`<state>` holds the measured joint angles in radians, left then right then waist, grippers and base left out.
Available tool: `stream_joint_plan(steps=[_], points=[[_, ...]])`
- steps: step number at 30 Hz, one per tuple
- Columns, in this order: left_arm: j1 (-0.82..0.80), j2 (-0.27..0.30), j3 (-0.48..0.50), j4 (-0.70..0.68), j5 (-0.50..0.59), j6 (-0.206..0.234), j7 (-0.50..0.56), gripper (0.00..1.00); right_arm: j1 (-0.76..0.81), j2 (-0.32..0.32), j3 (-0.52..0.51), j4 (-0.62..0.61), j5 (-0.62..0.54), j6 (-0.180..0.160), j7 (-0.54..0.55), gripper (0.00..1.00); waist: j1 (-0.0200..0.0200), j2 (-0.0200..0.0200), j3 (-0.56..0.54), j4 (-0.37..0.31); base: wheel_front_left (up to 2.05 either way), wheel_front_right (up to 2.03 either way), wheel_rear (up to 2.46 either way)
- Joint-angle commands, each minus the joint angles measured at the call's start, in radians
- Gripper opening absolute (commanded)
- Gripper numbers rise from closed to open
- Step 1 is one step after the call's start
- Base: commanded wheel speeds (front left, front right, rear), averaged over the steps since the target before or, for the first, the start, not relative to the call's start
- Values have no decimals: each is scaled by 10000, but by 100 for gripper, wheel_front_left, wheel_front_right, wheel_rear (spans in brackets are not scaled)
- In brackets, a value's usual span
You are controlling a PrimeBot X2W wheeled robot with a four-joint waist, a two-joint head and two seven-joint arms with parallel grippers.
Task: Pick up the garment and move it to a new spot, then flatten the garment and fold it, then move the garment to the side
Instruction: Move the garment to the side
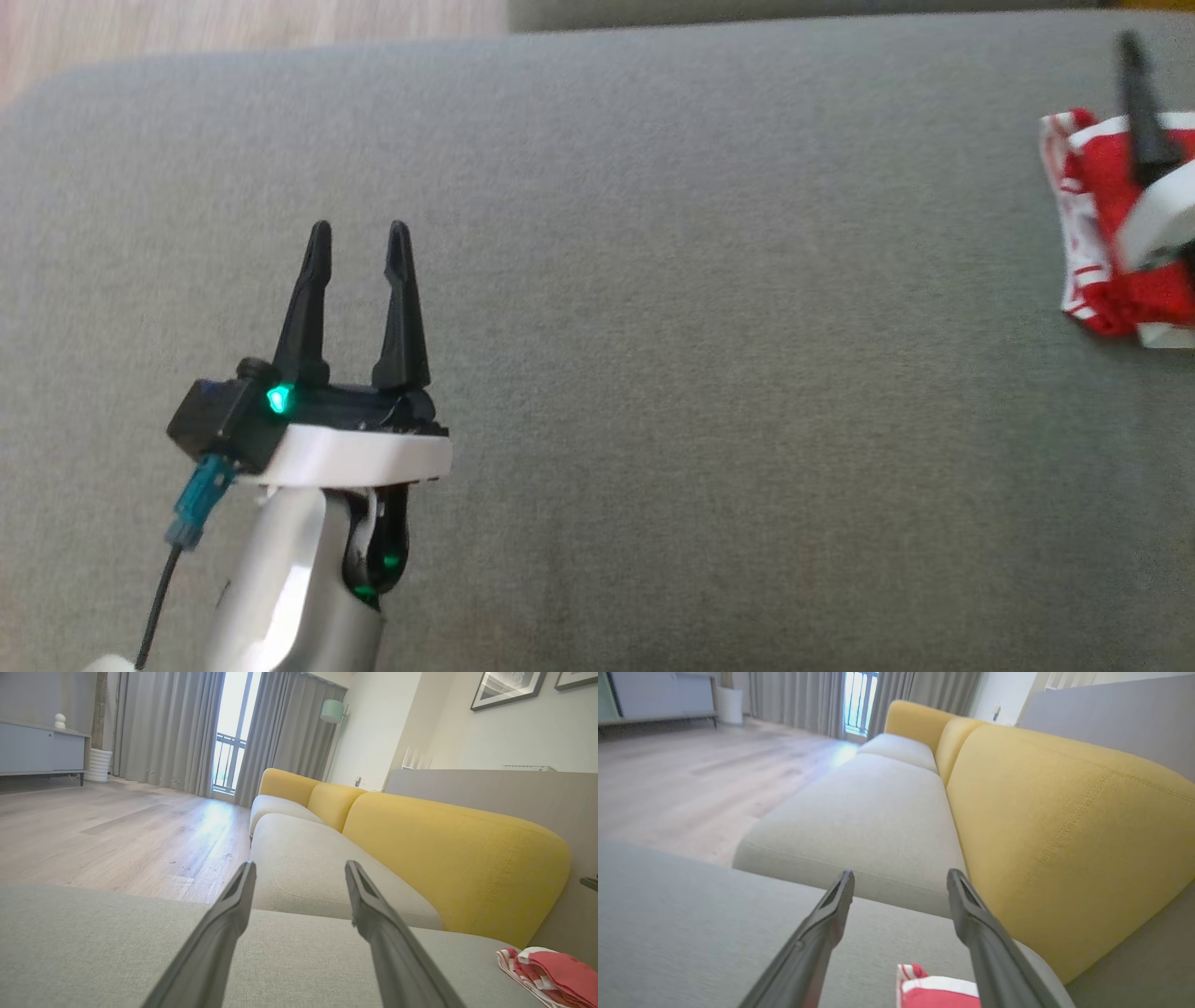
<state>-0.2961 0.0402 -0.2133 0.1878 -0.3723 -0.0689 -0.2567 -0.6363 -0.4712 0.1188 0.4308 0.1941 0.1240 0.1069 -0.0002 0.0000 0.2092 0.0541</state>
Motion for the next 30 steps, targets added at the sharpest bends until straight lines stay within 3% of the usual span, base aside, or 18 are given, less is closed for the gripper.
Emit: stream_joint_plan(steps=[1,10,12,20,30], points=[[72,100,433,-343,125,51,-51,100,521,639,-254,-823,-88,67,-352,100,2,0,-416,-279,0,0,0],[667,100,326,-286,150,61,-51,100,2620,3512,-752,-2495,-207,67,-1624,100,2,0,-953,-372,0,0,0],[804,100,255,-232,117,71,-51,100,3165,3848,-731,-2692,-308,67,-1958,100,2,0,-1059,-355,0,0,0],[1397,100,115,2,57,226,-51,100,4861,4201,-500,-2567,-216,67,-2940,100,2,0,-1492,-360,0,0,0],[1619,100,200,-28,127,394,-51,100,5194,4208,-487,-2373,-39,67,-3212,100,2,0,-1662,-323,0,0,0]])
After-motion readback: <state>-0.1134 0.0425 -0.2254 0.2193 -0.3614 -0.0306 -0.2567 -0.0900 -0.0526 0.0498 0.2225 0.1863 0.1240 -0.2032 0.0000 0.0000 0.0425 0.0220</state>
